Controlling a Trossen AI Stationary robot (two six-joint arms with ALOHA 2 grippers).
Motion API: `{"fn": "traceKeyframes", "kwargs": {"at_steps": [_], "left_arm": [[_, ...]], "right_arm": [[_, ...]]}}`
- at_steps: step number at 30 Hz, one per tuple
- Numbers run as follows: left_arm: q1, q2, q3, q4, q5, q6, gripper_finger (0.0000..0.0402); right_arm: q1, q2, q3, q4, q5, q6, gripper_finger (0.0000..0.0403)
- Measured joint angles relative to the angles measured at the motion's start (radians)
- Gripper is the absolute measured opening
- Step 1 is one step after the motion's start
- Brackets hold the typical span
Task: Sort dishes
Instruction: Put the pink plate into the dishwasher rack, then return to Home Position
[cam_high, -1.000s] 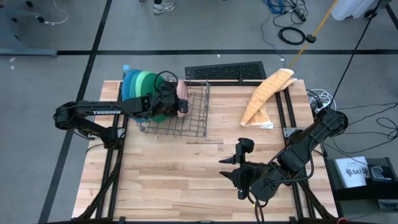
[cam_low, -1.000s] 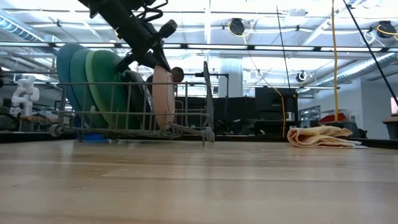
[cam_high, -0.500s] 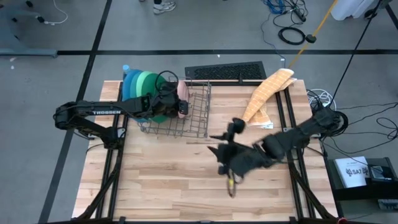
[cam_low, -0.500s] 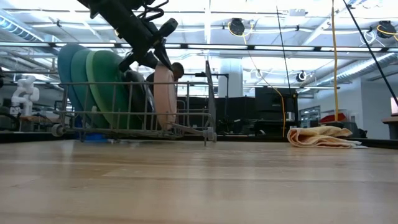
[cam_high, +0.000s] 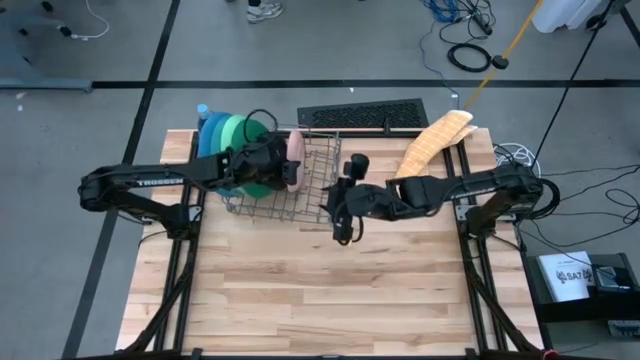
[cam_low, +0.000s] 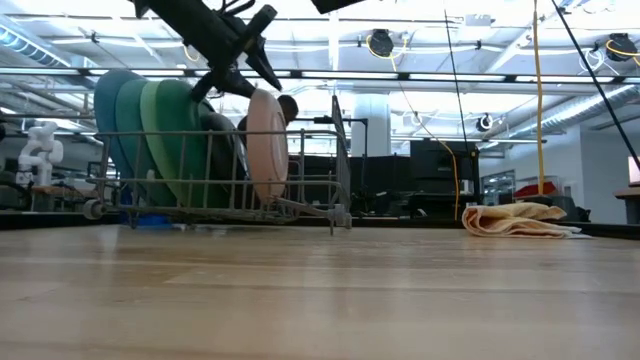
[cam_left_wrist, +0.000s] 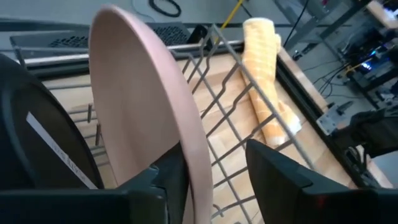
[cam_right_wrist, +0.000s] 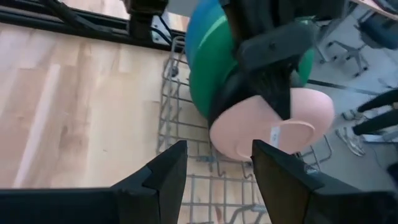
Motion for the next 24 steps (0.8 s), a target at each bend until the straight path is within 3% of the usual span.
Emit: {"fn": "traceKeyframes", "kwargs": {"at_steps": [7, 15, 24], "left_arm": [[0.000, -0.042, 0.001, -0.033, -0.005, 0.021, 0.0180], [-0.002, -0.096, 0.001, -0.031, -0.030, 0.033, 0.0180], [-0.005, -0.198, 0.002, -0.036, -0.035, 0.078, 0.0180]], "right_arm": [[-0.029, -0.001, 0.000, 0.027, -0.022, -0.030, 0.0174], [-0.158, 0.041, 0.000, 0.039, -0.155, -0.078, 0.0174], [-0.310, 0.166, 0.000, 0.199, -0.298, -0.109, 0.0174]]}}
